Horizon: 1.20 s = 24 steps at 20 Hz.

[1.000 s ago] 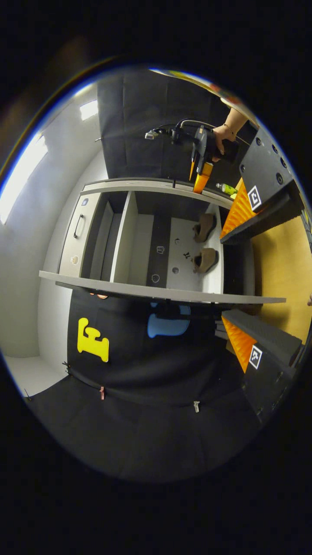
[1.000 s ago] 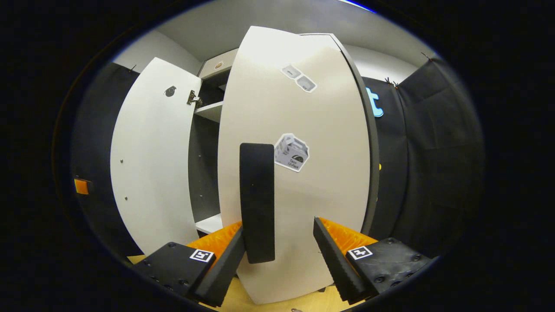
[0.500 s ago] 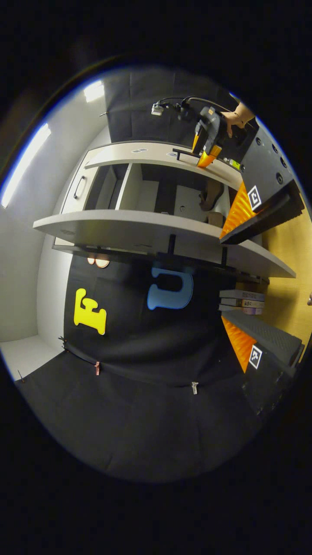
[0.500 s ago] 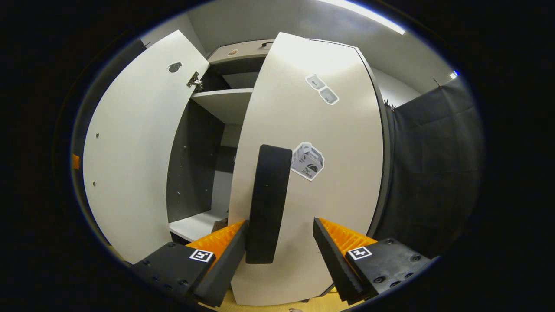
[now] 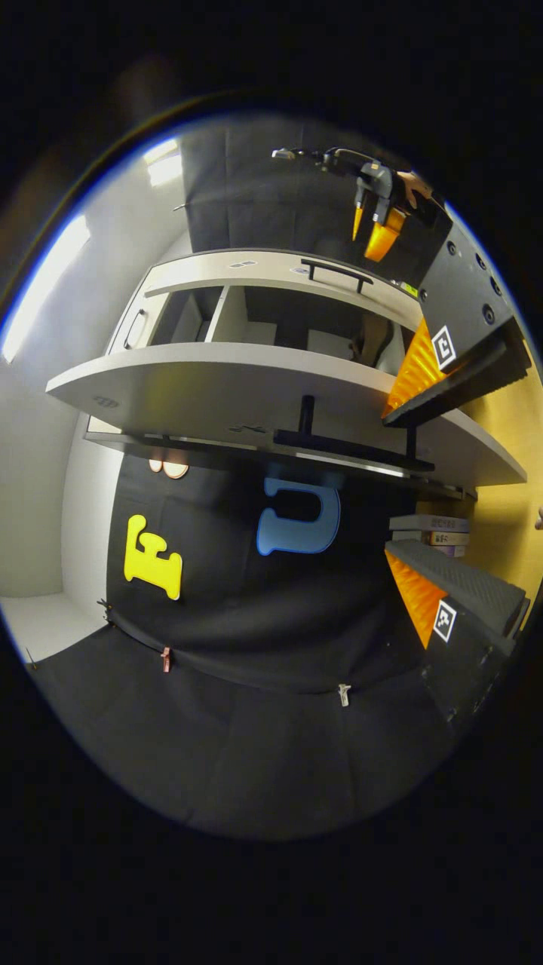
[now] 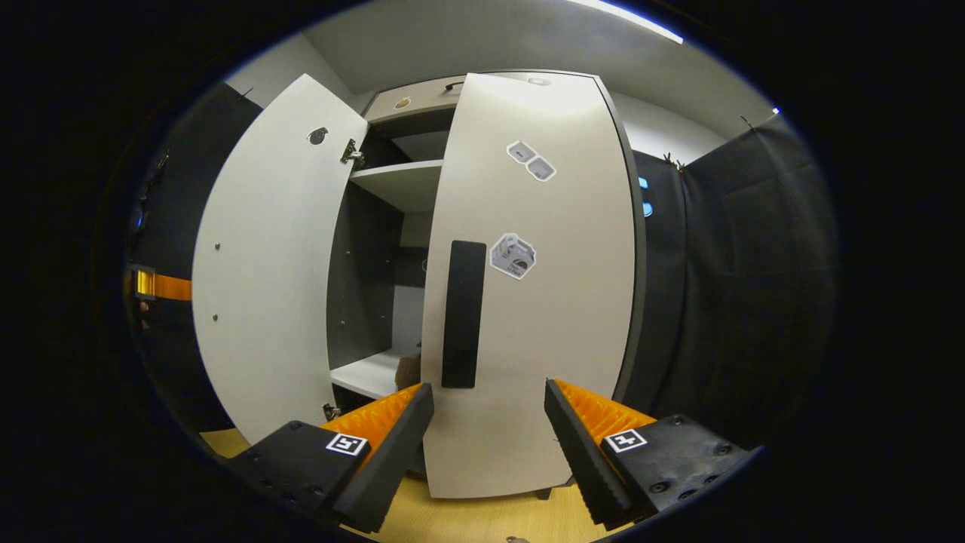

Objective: Grab one shoe with the right hand and put it into the shoe cabinet, grab the other shoe with the left hand and put it into the shoe cabinet; then close the right door with the right hand and the left door with the left hand.

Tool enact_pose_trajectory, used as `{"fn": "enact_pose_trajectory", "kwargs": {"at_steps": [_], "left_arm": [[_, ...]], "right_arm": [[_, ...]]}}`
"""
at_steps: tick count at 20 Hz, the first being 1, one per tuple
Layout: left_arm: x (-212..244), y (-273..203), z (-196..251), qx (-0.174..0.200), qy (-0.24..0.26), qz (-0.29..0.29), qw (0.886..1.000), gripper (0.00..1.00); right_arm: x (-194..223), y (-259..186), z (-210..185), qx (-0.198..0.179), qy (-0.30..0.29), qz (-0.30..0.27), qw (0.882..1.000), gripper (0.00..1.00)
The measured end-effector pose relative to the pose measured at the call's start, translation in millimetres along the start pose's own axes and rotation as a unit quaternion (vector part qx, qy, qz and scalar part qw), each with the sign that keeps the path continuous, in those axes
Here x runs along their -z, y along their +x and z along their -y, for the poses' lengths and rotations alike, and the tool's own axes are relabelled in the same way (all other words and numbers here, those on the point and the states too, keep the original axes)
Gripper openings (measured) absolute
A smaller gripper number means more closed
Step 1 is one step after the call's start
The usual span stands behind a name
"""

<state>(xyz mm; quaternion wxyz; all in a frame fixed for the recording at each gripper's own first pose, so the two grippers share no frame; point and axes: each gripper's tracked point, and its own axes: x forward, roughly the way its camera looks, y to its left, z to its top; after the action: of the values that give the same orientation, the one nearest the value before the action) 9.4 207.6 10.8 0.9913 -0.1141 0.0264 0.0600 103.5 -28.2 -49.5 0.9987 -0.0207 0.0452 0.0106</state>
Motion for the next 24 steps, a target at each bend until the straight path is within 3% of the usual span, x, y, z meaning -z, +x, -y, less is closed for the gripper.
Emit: {"fn": "enact_pose_trajectory", "kwargs": {"at_steps": [7, 17, 24], "left_arm": [[7.2, 15.8, 63.3, 0.067, 0.029, -0.013, 0.997, 0.94], [16.2, 72.6, 146.6, 0.128, 0.013, -0.005, 0.992, 0.94], [28.5, 124.7, 192.7, 0.107, 0.053, 0.002, 0.993, 0.95]], "right_arm": [[13.4, -16.0, -8.8, -0.016, 0.025, -0.028, 0.999, 0.98], [2.0, -14.6, 51.9, 0.014, 0.048, -0.024, 0.998, 0.98], [-9.2, -20.9, 89.9, 0.017, 0.037, -0.015, 0.999, 0.98]]}}
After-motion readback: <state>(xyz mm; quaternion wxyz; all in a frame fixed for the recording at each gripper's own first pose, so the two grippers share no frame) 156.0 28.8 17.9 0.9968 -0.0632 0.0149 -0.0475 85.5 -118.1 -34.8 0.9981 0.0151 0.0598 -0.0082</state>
